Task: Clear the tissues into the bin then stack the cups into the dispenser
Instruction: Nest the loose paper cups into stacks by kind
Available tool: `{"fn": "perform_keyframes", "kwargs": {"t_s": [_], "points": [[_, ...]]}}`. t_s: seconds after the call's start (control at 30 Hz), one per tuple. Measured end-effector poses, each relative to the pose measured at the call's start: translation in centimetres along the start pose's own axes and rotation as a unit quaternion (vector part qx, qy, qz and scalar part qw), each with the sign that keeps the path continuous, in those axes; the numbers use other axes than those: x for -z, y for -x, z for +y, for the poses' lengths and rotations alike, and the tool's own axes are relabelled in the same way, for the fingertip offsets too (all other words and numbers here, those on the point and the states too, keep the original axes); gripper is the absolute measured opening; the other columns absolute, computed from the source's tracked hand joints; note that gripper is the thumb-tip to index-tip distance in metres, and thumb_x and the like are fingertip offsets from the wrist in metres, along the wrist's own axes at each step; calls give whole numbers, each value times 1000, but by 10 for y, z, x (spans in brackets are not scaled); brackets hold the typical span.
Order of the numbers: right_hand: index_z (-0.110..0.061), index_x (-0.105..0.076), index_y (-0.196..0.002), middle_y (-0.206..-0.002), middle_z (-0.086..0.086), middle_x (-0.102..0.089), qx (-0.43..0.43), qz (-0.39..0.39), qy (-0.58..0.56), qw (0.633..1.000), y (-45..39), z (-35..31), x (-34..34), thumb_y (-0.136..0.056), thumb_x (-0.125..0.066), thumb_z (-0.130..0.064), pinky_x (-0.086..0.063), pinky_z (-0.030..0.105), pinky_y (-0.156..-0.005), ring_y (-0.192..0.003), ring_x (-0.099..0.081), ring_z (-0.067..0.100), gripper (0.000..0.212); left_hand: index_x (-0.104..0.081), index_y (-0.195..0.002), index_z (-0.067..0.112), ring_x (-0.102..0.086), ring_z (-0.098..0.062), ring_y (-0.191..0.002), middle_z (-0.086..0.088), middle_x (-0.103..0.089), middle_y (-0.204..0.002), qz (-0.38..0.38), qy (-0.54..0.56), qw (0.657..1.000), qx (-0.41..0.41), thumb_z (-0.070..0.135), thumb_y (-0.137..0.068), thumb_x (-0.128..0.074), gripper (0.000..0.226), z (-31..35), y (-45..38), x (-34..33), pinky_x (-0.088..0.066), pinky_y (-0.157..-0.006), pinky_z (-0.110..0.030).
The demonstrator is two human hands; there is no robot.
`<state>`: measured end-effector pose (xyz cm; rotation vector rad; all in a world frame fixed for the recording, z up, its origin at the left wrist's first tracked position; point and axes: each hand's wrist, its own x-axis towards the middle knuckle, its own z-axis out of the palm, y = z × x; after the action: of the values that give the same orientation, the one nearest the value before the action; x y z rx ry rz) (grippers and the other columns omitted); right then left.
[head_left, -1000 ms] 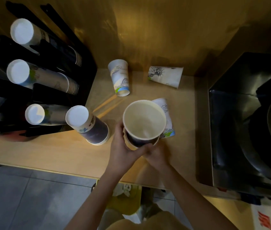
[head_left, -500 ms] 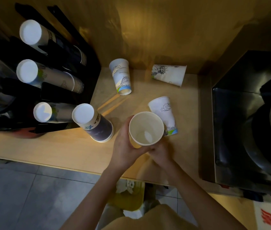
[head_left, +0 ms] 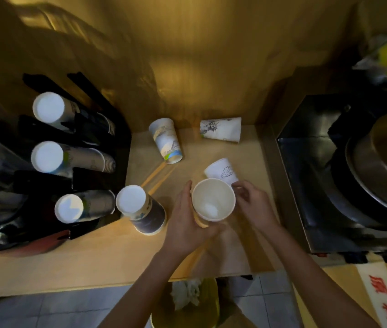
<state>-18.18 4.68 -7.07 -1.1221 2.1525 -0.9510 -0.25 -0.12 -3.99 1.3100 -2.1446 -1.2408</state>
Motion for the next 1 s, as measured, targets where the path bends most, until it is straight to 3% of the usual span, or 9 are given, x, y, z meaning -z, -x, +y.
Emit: {"fn": "perform_keyframes", "kwargs": {"t_s": [0.07,0.17,0.23,0.33,0.5,0.57,0.7,0.83,1.0], "points": [[-11,-65,-98,-86,12,-72,-10,24,-4,1000,-7,-10,6,-82,-58,-4,-53,32,-74,-79,-67,25,19,-17,-144,19,-33,-15,-134,0,-32,-148,-20,-7,1000,-5,49,-55,-82,114,2,-3,12,-35,-107,-34],[-7,-67,-94,-76,9,-68,-19,37,-37,998,-16,-25,11,-83,-58,-1,-44,7,-56,-58,-61,-3,15,-35,-136,21,-42,-12,-125,2,-42,-139,-35,41,999,-7,49,-72,-69,78,9,-8,31,-38,-103,-32],[-4,-65,-95,-69,4,-65,-31,32,-75,996,-24,-32,14,-84,-57,-2,-40,4,-49,-47,-56,-8,14,-52,-123,19,-50,-11,-114,2,-55,-125,-16,55,998,-7,37,-84,-59,43,13,-16,42,-40,-94,-25],[-10,-64,-93,-70,-1,-63,-47,25,-103,993,-37,-39,21,-83,-61,-7,-43,12,-54,-59,-61,3,11,-66,-94,17,-60,-12,-92,5,-67,-93,69,61,996,-1,29,-86,-55,19,19,-34,50,-43,-77,-24],[-10,-64,-99,-90,5,-62,-76,-5,-51,996,-67,-34,18,-80,-68,-20,-47,30,-78,-90,-61,22,22,-68,-96,10,-63,-27,-93,-12,-72,-96,150,1,986,68,22,-88,-52,22,33,-78,49,-40,-70,-25],[-8,-59,-109,-96,5,-60,-93,-42,-1,995,-78,-32,14,-79,-69,-26,-45,30,-81,-97,-59,25,36,-66,-101,11,-62,-32,-98,-15,-70,-102,164,-42,981,91,22,-88,-49,23,32,-97,44,-45,-75,-31],[-10,-41,-128,-126,14,-57,-109,-107,90,984,-98,-20,0,-71,-71,-46,-46,43,-94,-115,-53,33,74,-52,-119,10,-49,-36,-114,-18,-53,-125,167,-159,962,147,27,-89,-48,35,16,-133,28,-43,-87,-42],[-10,-33,-130,-134,14,-48,-118,-142,185,965,-111,-14,-11,-62,-72,-59,-42,42,-92,-122,-47,34,92,-35,-133,5,-32,-36,-130,-18,-30,-147,153,-314,927,140,28,-89,-50,52,-8,-158,12,-31,-102,-46],[-13,-40,-125,-128,9,-54,-154,-177,198,952,-115,-6,-18,-57,-73,-60,-42,36,-90,-116,-52,29,89,-13,-144,3,-9,-31,-144,-15,-10,-157,137,-358,910,156,27,-90,-50,70,-37,-184,5,-18,-113,-46]]}}
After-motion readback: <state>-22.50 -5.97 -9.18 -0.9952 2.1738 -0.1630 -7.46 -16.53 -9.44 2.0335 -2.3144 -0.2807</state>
